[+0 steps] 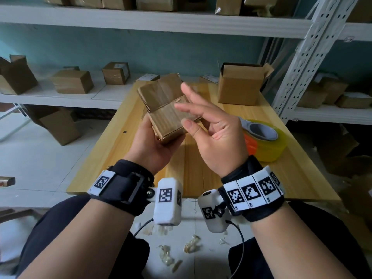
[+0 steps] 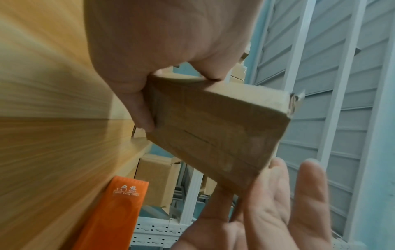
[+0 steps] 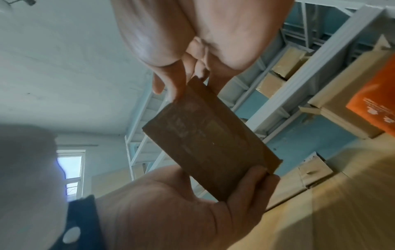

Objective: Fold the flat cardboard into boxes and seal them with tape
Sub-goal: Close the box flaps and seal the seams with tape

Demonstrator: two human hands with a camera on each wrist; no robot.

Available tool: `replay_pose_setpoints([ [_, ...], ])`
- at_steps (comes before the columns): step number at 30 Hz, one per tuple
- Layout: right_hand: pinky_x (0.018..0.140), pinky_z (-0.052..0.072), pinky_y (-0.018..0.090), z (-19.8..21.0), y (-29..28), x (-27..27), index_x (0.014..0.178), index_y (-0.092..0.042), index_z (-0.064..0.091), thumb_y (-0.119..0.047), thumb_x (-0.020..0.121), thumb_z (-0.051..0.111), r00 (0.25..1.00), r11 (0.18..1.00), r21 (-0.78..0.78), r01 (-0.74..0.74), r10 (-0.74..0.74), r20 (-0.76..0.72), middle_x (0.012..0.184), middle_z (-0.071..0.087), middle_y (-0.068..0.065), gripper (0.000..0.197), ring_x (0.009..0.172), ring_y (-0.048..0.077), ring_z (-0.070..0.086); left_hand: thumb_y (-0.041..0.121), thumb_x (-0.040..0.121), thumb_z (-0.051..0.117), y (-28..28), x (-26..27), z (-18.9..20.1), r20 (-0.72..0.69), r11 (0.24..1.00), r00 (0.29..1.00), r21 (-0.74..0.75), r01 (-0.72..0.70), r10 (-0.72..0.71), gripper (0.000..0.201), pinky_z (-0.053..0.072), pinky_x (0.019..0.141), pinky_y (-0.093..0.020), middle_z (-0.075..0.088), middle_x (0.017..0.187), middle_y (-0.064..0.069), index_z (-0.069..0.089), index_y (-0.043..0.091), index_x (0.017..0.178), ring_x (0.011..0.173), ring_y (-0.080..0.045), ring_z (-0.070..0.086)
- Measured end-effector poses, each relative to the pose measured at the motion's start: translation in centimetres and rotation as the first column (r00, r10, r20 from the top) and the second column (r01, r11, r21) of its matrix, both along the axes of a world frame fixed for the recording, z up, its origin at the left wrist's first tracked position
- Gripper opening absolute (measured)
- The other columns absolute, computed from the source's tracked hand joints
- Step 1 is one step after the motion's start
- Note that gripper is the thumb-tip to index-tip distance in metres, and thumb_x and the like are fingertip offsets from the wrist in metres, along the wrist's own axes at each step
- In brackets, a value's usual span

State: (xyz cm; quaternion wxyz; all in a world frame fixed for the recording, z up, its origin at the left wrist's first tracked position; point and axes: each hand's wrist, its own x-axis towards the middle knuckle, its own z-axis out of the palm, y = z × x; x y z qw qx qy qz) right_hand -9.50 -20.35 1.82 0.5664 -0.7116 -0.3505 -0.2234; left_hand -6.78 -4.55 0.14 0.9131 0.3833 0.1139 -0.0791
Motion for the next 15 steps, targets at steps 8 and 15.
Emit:
replay_pose_setpoints([
  [8,0.123,0.038,0.041,-0.2,-1.2,0.7,0.151,-0.017,0.049,0.015,0.098,0.056,0.945,0.954,0.297,-0.035,0.128,-0.301,0.150,0.058,-0.001,0.063,0.146,0.013,0.048,0.038,0.098,0.073,1.1,0.4,0.9,0.224,0.981,0.957,0.017,-0.193,0.184,0.052,0.061,0.082,-0.030,0.073,0.128,-0.008,0.065,0.010,0.140,0.106,-0.019,0.072],
  [15,0.123,0.038,0.038,-1.4,-1.1,1.2,0.148,-0.007,0.056,-0.001,0.103,0.060,0.959,0.959,0.159,0.236,-0.204,-0.196,0.153,0.056,0.010,0.045,0.148,0.016,0.047,0.065,0.074,0.083,1.6,0.2,0.5,0.301,0.941,0.897,-0.003,-0.339,0.324,0.106,0.059,0.103,-0.047,0.060,0.150,-0.017,0.046,0.006,0.154,0.134,-0.029,0.064],
])
